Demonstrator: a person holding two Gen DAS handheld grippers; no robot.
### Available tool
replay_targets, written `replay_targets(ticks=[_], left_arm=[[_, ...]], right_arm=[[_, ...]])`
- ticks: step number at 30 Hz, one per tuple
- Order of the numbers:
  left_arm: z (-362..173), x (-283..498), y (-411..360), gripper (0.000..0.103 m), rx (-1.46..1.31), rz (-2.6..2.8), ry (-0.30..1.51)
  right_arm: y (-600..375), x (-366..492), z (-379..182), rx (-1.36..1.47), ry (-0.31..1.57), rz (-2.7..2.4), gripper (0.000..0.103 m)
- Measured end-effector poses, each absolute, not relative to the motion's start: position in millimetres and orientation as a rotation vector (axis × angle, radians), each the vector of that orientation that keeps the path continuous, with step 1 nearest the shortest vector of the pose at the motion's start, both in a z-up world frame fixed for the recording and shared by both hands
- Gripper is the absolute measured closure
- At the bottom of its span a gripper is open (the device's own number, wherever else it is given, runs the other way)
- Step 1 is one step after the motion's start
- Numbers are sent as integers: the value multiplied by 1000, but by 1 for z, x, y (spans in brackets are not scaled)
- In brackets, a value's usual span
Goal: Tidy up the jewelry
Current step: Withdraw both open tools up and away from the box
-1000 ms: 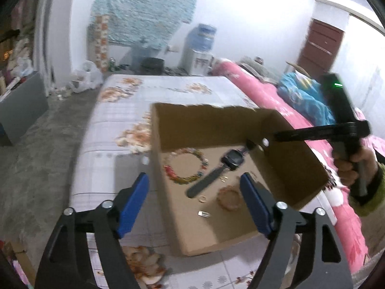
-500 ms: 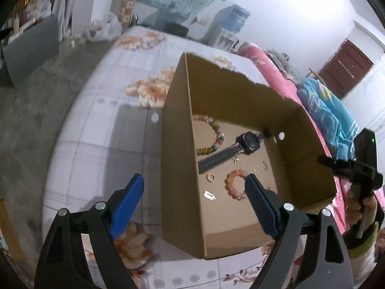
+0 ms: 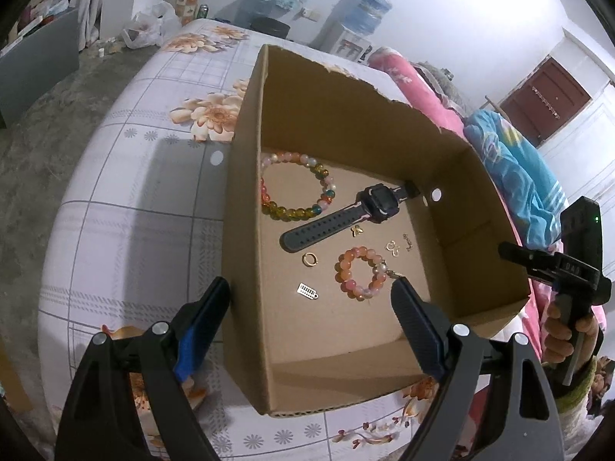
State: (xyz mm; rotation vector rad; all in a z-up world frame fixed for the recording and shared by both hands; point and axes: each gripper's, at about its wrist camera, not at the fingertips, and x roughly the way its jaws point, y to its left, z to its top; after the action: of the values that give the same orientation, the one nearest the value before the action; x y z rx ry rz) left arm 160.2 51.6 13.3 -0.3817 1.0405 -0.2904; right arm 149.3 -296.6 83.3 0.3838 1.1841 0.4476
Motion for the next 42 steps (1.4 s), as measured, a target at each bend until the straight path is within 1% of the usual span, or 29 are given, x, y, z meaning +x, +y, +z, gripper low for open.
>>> replay_targets(ticks=[9, 42], left_arm=[[15, 162, 60, 19, -372, -244, 1036], [14, 159, 52, 19, -310, -211, 1038]], right_arm=[[-286, 146, 81, 382, 1199, 479, 49], [-287, 137, 80, 407, 1195, 451, 49]])
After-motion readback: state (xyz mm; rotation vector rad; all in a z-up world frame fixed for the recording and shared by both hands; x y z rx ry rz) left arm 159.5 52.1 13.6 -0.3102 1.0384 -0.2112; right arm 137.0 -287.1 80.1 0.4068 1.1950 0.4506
